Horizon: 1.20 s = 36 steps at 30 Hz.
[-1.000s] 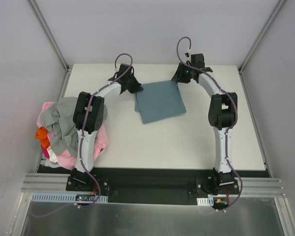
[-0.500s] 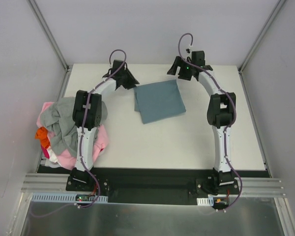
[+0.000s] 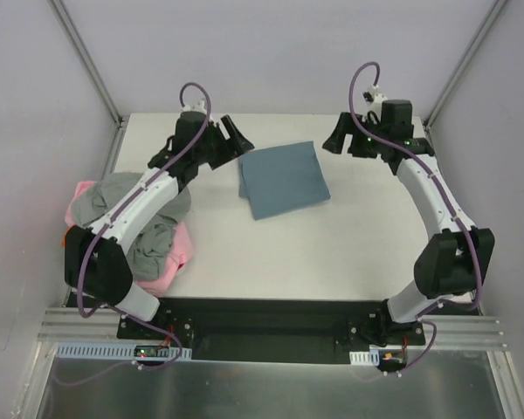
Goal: Fold and stack the t-shirts
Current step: Smooth out wrinkles on the folded tshirt
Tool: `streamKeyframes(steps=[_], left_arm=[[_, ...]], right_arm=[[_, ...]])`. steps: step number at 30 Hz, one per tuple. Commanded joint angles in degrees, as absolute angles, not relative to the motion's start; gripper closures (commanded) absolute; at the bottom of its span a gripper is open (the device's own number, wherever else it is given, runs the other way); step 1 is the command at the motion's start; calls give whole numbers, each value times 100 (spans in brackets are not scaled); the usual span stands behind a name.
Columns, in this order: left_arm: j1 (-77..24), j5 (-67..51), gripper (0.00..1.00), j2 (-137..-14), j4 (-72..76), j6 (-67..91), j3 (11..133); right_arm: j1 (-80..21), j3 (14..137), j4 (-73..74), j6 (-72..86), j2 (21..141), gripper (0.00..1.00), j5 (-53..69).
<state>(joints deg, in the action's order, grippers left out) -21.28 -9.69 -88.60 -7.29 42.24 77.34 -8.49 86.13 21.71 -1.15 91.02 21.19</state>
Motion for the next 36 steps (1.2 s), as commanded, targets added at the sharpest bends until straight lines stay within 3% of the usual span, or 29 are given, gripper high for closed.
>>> streamKeyframes(steps=[1, 5, 9, 12, 16, 22, 28, 32, 36], left_arm=[[-2425, -492, 30, -8877, -1019, 4843, 6716], [-2777, -615, 39, -9236, -1019, 4948, 6627], [-3023, -510, 41, -9544, -967, 5386, 6460], [-3058, -650, 44, -9861, -897, 5615, 6337], [-3102, -738, 57, -10195, -747, 5748, 6267], [-3094, -694, 63, -10660, -598, 5467, 6521], [-2989, -484, 98, -10592, -606, 5177, 6347], [-2646, -317, 100, -10275, -694, 4888, 5995], [-2294, -158, 100, -9967, -957, 4343, 5836]], right_arm=[[-861, 7823, 2435, -54, 9685, 4, 1828], [-853, 7822, 2277, -18, 10167, 3, 1723], [-861, 8051, 2250, 211, 10537, 4, 1854], [-861, 8051, 2110, 413, 10765, 13, 1933], [-940, 7998, 2013, 510, 10924, 23, 1969], [-1081, 7744, 1855, 580, 10872, 37, 1907], [-1344, 7515, 1802, 747, 10723, 46, 1811], [-1459, 7095, 1645, 1237, 10521, 57, 1740], [-1652, 6865, 1608, 1354, 10109, 58, 1565]])
